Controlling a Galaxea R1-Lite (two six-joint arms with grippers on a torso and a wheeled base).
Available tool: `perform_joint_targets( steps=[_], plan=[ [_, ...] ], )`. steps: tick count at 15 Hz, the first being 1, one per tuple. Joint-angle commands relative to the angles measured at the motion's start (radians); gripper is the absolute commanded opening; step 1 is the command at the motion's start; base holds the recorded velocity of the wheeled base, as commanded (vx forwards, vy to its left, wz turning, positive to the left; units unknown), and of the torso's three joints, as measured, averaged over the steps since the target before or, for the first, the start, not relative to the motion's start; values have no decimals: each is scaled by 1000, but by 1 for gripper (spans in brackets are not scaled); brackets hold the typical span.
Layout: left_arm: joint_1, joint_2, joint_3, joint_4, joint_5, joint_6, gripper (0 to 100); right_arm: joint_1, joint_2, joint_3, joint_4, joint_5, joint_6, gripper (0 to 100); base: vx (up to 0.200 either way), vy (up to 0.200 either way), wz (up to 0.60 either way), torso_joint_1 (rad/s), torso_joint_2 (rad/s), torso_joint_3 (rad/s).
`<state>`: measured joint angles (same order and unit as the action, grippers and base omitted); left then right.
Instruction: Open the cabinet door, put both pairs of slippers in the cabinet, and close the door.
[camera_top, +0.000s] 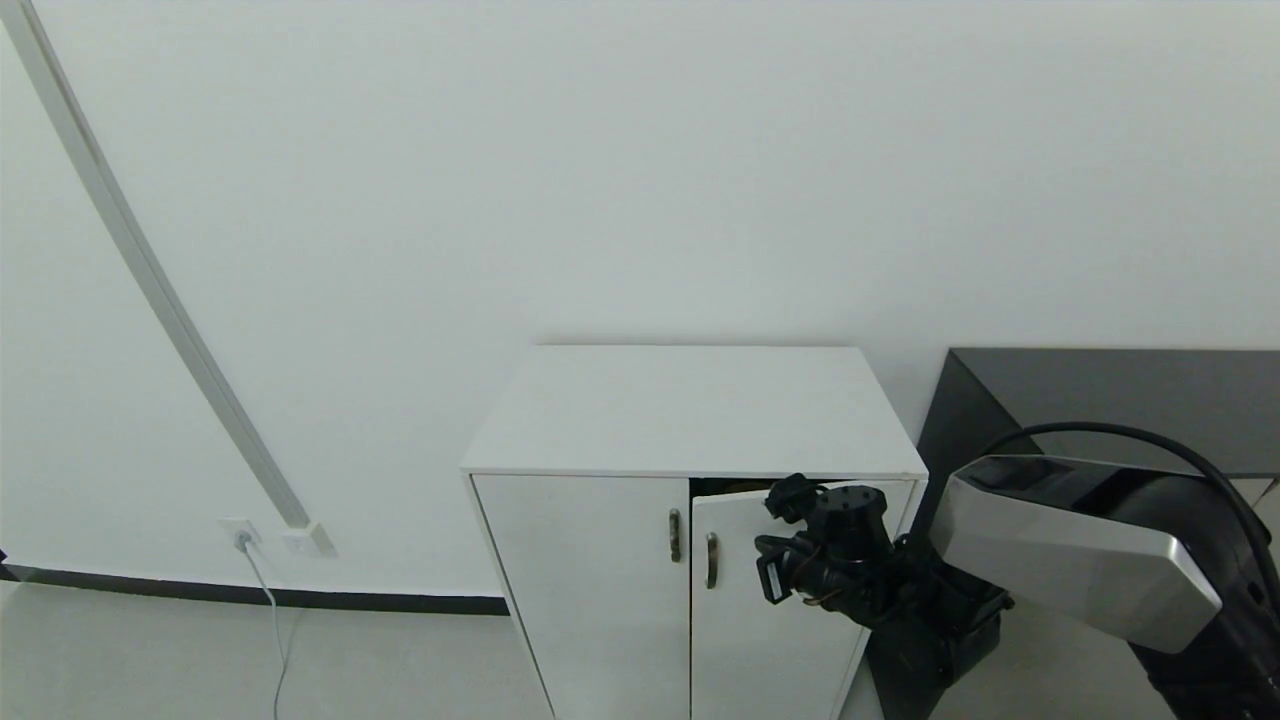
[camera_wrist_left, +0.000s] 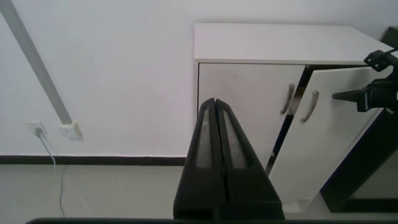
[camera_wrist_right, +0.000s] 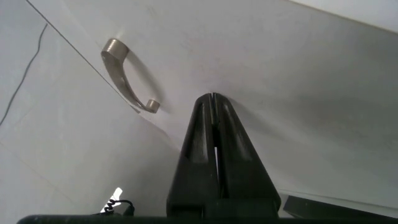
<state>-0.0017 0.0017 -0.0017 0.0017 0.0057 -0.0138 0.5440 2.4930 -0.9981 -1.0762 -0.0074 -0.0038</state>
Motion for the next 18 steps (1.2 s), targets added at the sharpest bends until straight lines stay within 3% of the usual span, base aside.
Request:
perform_joint_targets(
  steps=[1,18],
  plan=[
    [0,1,0,0,0,0,0,-4,3,-2,1,0,-1,0,0,0,0,0,0,0],
    [0,1,0,0,0,0,0,-52,40,-68,4,0,-1,0,0,0,0,0,0,0]
  ],
)
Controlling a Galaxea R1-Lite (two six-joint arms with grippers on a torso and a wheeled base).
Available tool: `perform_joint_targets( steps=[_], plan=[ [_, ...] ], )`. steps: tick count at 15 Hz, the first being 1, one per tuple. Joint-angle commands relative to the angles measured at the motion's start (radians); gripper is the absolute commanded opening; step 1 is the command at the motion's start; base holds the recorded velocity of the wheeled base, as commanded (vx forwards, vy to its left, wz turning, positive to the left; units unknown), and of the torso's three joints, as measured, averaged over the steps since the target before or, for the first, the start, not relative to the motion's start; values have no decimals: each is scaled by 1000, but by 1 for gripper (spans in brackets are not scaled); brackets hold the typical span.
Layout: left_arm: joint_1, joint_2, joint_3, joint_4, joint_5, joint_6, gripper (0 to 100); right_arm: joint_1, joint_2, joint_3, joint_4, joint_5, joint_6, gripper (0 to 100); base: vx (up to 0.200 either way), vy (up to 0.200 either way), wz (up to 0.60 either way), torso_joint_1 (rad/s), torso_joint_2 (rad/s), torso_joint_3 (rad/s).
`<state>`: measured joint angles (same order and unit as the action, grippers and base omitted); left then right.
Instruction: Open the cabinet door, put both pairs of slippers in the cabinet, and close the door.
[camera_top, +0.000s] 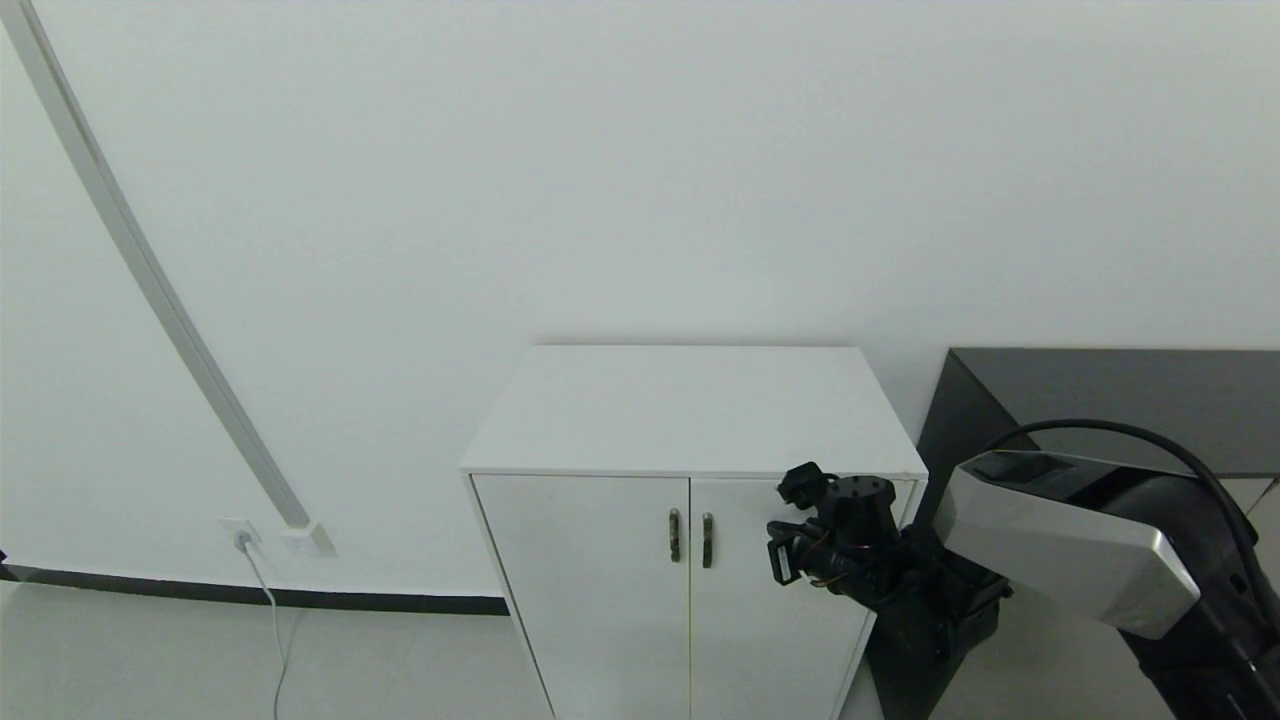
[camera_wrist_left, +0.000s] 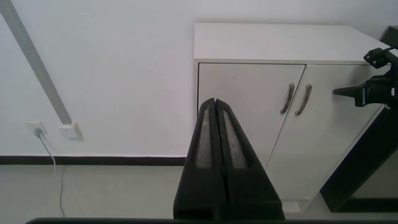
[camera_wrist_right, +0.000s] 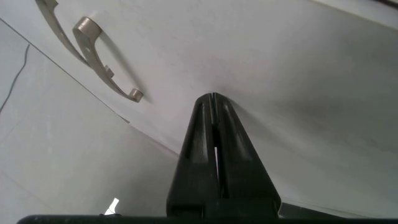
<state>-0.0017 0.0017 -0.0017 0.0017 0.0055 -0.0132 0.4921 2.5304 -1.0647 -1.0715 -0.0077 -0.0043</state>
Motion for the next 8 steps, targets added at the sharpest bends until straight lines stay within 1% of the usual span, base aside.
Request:
perform_joint_targets(
  steps=[1,8],
  plan=[
    [0,1,0,0,1,-1,0,-1,2,-5,-1,0,0,0,0,0,0,0,0,0],
    [0,1,0,0,1,-1,0,-6,2,-9,-2,0,0,0,0,0,0,0,0,0]
  ],
)
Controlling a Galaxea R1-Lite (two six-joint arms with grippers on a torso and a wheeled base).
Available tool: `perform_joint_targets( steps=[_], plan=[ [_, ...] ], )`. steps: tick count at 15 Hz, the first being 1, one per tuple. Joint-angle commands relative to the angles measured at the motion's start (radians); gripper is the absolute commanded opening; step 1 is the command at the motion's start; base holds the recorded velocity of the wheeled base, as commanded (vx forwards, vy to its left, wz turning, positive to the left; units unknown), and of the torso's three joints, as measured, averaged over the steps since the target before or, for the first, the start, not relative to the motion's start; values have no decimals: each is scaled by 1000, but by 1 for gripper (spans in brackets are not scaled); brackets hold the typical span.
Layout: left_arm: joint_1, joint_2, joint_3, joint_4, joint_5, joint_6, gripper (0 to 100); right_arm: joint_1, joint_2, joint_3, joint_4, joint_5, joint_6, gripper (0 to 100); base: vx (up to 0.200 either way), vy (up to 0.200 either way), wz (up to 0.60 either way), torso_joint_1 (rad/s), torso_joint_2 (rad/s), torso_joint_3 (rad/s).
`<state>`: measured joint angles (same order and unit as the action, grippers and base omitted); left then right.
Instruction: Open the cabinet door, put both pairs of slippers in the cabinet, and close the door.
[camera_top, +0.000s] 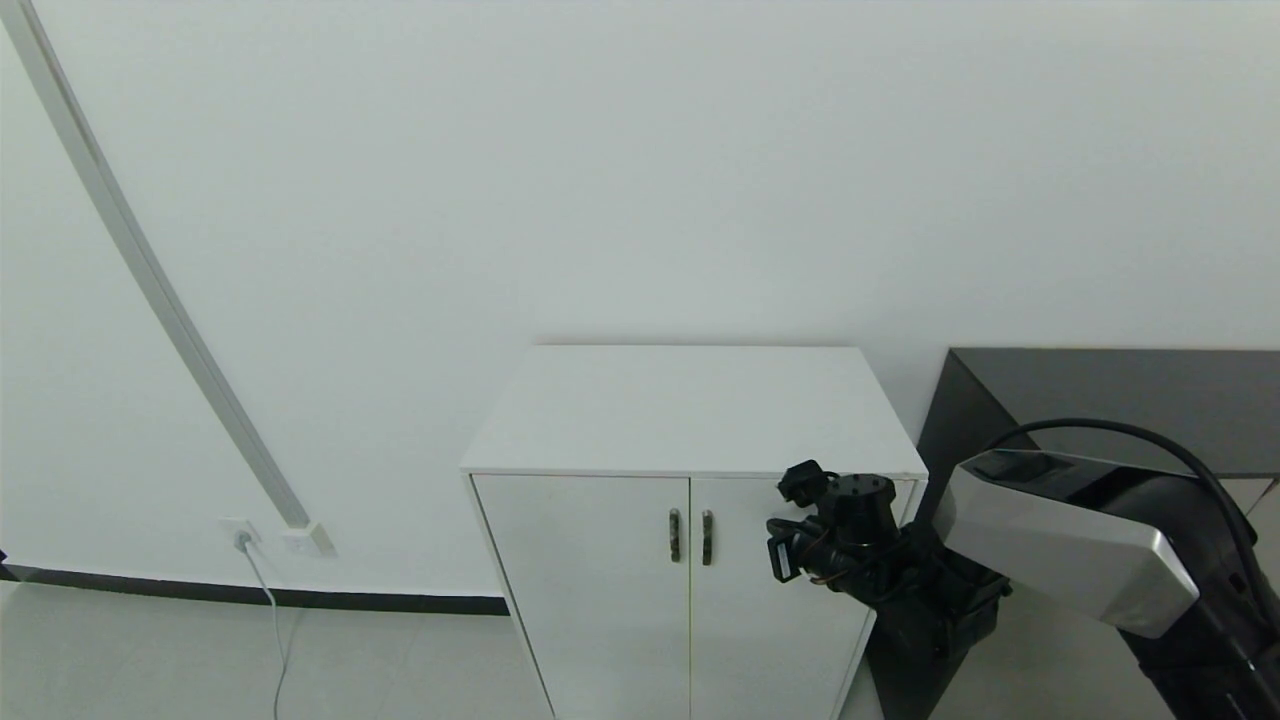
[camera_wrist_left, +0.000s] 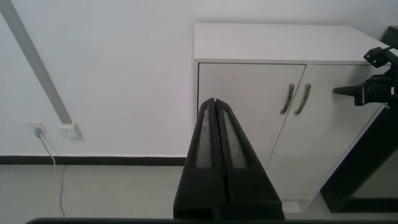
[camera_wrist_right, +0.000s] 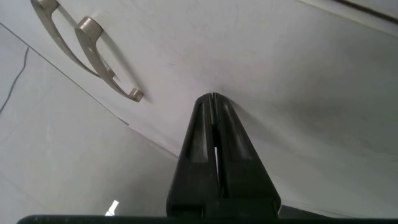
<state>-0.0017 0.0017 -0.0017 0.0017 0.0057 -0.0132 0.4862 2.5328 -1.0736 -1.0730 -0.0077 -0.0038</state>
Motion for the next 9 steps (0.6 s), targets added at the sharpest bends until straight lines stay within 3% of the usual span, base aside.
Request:
perform_joint_targets(
  steps=[1,9],
  plan=[
    [2,0,0,0,0,-1,0,-1,0,0,1,0,-1,0,0,0,0,0,0,0],
    [0,1,0,0,0,-1,0,-8,14,-12,1,0,-1,0,0,0,0,0,0,0]
  ],
)
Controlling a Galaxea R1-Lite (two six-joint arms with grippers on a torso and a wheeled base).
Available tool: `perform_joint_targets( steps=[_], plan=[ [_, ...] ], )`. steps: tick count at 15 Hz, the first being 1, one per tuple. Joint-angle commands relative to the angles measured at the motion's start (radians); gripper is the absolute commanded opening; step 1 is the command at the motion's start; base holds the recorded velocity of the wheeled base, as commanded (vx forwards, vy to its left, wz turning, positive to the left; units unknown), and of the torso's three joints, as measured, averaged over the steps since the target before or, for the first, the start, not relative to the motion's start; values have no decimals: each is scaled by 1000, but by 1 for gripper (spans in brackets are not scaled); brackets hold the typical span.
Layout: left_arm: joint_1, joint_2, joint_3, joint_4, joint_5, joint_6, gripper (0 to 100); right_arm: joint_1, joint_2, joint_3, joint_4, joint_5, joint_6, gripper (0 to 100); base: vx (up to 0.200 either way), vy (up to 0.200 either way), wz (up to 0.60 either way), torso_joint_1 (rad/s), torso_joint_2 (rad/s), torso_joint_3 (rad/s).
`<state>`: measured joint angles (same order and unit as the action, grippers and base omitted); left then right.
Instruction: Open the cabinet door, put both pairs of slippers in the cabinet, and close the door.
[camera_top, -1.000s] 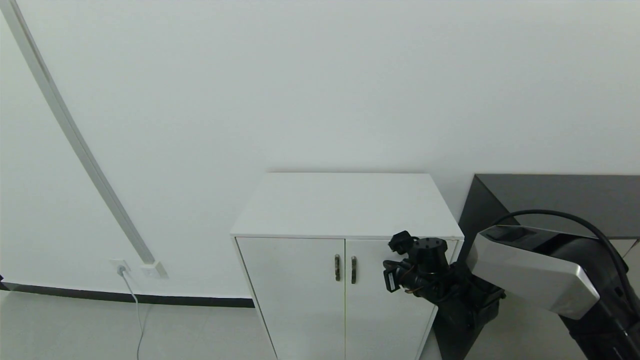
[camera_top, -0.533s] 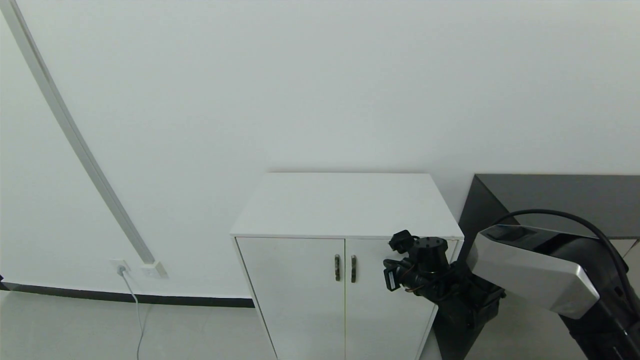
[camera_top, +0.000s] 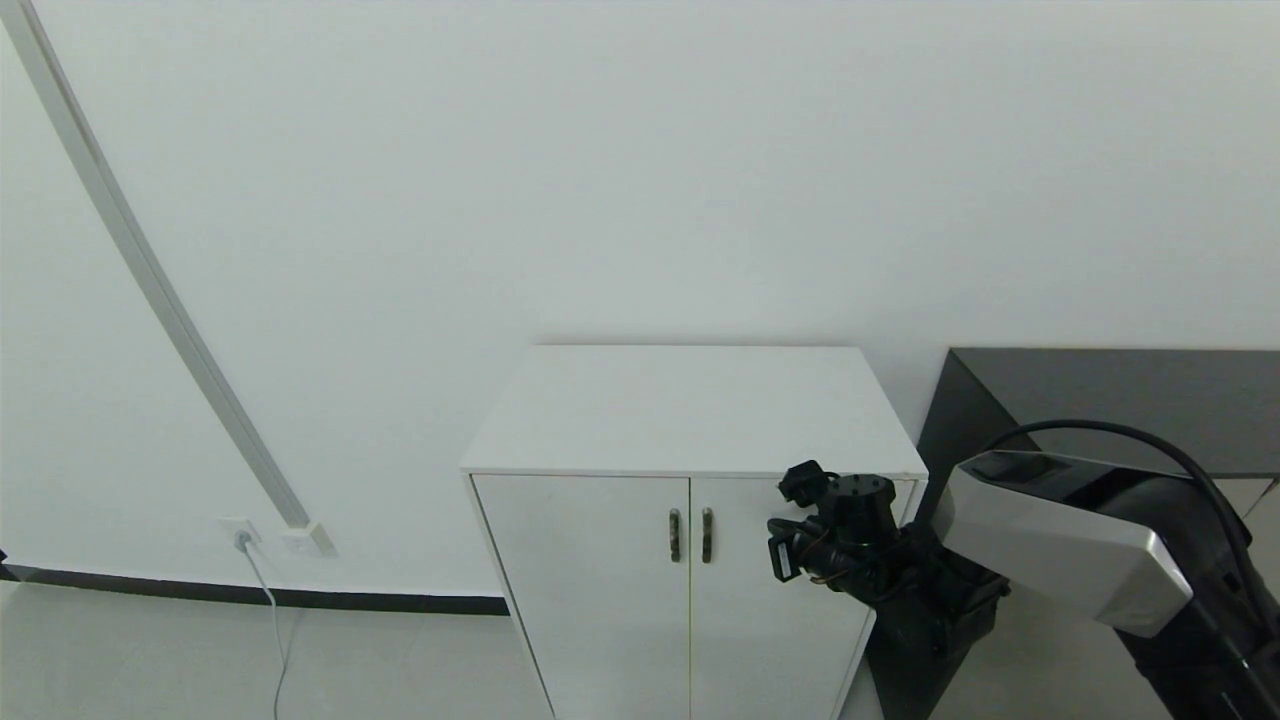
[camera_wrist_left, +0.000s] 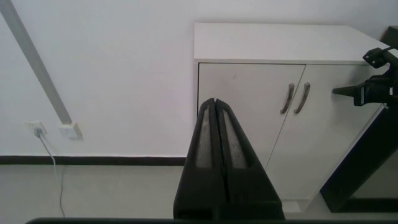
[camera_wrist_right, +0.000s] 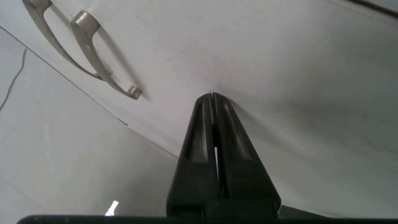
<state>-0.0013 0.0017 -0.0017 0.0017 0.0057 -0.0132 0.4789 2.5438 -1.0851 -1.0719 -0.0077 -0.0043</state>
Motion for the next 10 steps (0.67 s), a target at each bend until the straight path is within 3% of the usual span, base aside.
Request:
perform_joint_targets(
  steps=[1,6,10],
  plan=[
    [0,1,0,0,0,-1,0,-3,4,-4,0,0,0,0,0,0,0,0,0,0],
    [0,0,0,0,0,-1,0,-2,-7,13,-5,-2,0,0,0,0,0,0,0,0],
    [0,1,0,0,0,-1,0,9,-126,140,-29,-2,0,0,0,0,0,0,0,0]
  ],
)
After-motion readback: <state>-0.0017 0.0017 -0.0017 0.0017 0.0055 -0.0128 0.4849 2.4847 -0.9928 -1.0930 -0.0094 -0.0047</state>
